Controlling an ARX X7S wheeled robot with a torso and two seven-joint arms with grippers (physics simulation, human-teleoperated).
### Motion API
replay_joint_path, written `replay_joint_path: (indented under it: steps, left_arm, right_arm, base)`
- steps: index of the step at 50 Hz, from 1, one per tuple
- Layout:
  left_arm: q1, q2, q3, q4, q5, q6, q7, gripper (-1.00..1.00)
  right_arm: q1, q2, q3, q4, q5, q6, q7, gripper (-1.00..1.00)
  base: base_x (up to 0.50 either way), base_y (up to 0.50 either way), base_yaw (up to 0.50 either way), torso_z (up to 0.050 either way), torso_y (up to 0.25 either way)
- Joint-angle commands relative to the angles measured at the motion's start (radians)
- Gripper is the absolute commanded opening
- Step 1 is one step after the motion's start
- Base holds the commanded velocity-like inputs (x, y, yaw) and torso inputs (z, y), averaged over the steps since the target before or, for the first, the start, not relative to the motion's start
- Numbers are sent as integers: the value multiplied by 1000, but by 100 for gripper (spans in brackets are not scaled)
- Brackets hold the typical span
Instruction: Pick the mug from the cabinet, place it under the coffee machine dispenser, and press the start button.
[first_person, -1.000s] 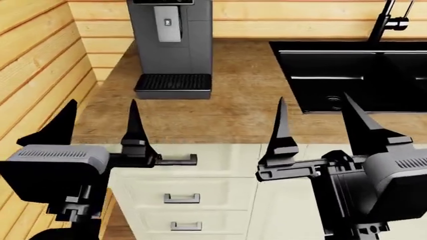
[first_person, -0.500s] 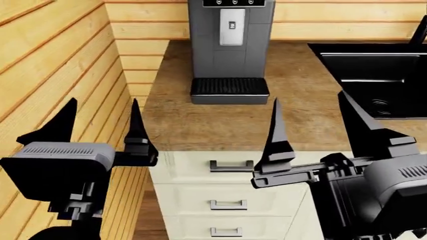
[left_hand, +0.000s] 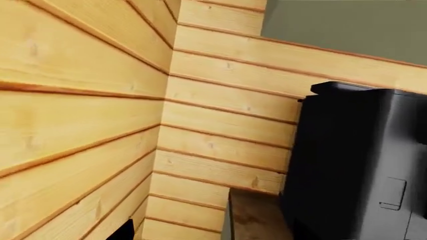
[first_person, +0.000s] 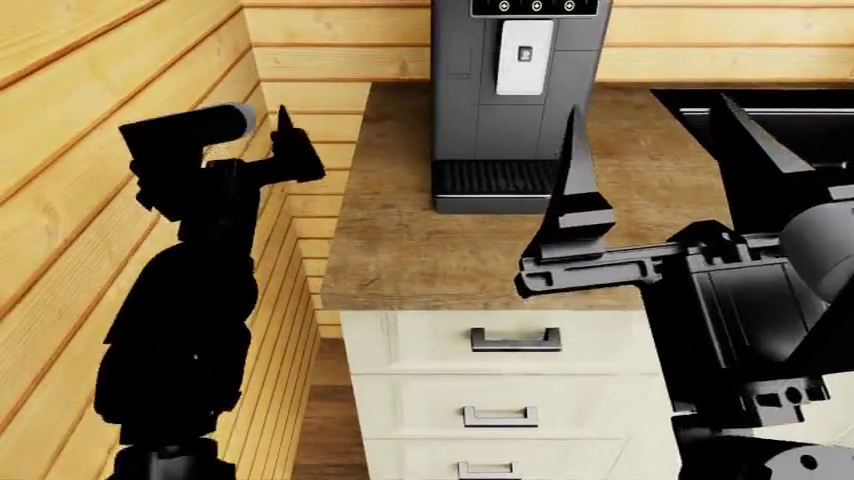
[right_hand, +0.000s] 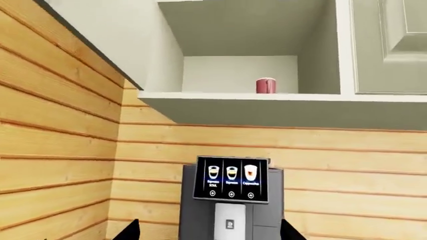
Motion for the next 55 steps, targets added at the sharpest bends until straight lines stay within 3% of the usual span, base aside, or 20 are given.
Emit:
replay_joint_path:
  steps: [1, 11, 23, 41, 55]
  left_arm:
    - [-561, 57, 36, -1203, 87, 532, 83, 100]
    - [-597, 33, -126, -1205, 148, 349, 42, 100]
    - [-602, 42, -205, -1205, 234, 324, 80, 100]
    - [-606, 45, -231, -1205, 247, 308, 115, 100]
    - [-605, 43, -255, -1205, 246, 308, 124, 100]
  right_arm:
    - [368, 12, 61, 74, 352, 149, 167, 100]
    - [632, 60, 59, 58, 684, 204, 397, 100]
    - [928, 141, 12, -40, 1056, 131, 661, 100]
    - [1129, 212, -154, -38, 1088, 17, 666, 100]
    - [1291, 217, -194, 46, 1139, 27, 643, 100]
  base:
    - [0, 0, 0, 0, 0]
    - [0, 0, 0, 0, 0]
    - [224, -43, 0, 0, 0]
    - [500, -101, 0, 0, 0]
    - [500, -100, 0, 0, 1]
